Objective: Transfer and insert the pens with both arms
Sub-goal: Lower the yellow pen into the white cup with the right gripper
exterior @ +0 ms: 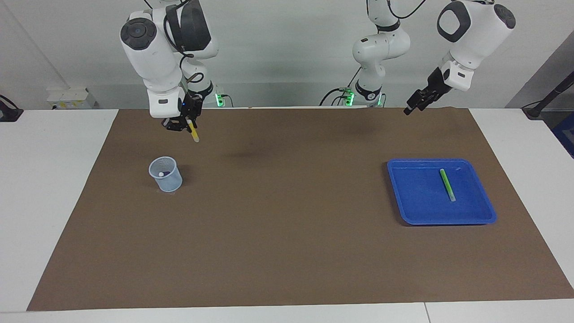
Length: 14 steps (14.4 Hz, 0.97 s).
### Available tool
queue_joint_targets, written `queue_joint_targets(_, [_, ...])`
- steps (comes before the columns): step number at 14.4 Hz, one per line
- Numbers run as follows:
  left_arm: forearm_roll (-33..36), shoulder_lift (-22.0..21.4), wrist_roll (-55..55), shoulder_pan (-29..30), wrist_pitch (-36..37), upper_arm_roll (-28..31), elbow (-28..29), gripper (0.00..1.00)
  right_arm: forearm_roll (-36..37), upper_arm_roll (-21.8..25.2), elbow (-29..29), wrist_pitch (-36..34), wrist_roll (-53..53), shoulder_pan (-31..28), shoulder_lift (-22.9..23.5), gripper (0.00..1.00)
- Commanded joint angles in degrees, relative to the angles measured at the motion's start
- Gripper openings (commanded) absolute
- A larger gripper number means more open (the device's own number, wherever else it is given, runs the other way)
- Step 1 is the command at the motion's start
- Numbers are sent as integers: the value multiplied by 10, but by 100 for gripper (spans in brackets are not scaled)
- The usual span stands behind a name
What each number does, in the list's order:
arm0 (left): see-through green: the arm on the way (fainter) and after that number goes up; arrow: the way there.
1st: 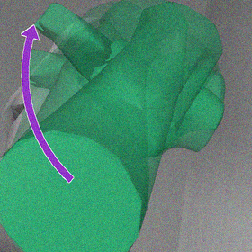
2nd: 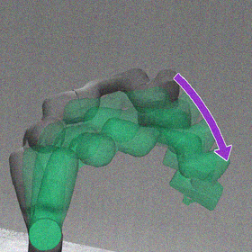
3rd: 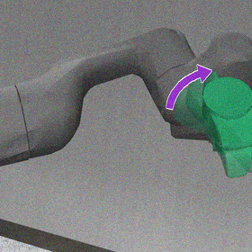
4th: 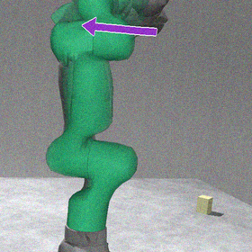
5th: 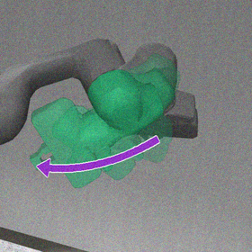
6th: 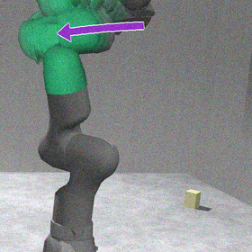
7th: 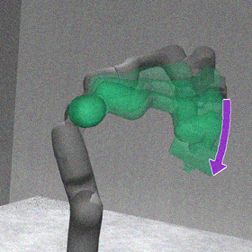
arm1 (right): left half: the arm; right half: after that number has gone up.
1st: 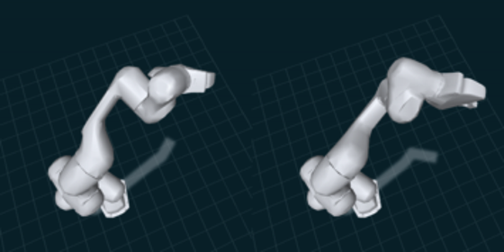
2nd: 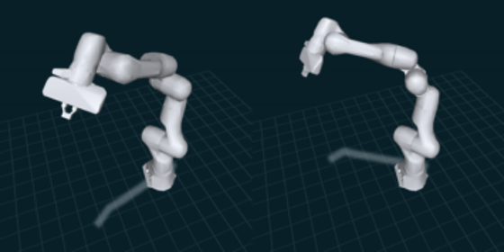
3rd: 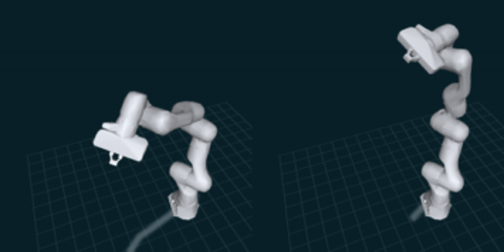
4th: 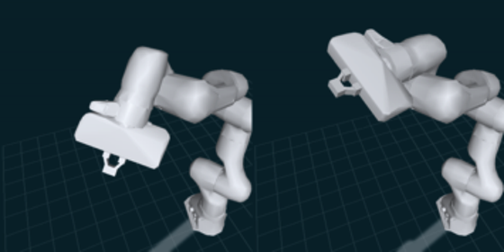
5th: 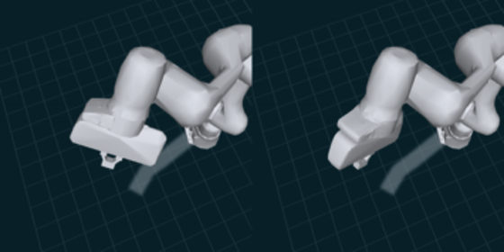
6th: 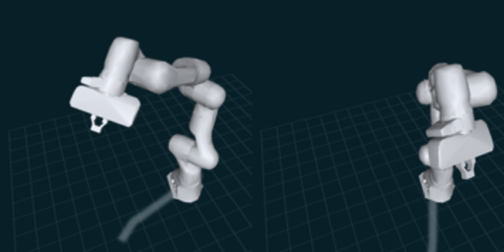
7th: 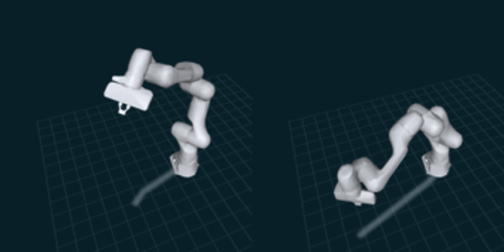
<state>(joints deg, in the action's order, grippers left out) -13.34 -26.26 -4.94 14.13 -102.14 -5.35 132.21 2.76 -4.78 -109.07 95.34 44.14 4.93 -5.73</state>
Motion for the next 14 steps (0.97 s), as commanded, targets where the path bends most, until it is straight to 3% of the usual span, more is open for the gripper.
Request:
queue_joint_targets(1, [37, 14, 95, 12, -36, -3, -4, 81, 37, -8, -26, 59, 89, -24, -8, 0])
queue_joint_targets(6, [82, 64, 200, 43, -105, -3, -6, 81, 45, -8, -88, 148, 177, -82, -12, 0])
queue_joint_targets(14, [92, 189, 234, 47, -204, -2, -41, 81, 37, -8, -134, 172, 173, -112, -13, 0])
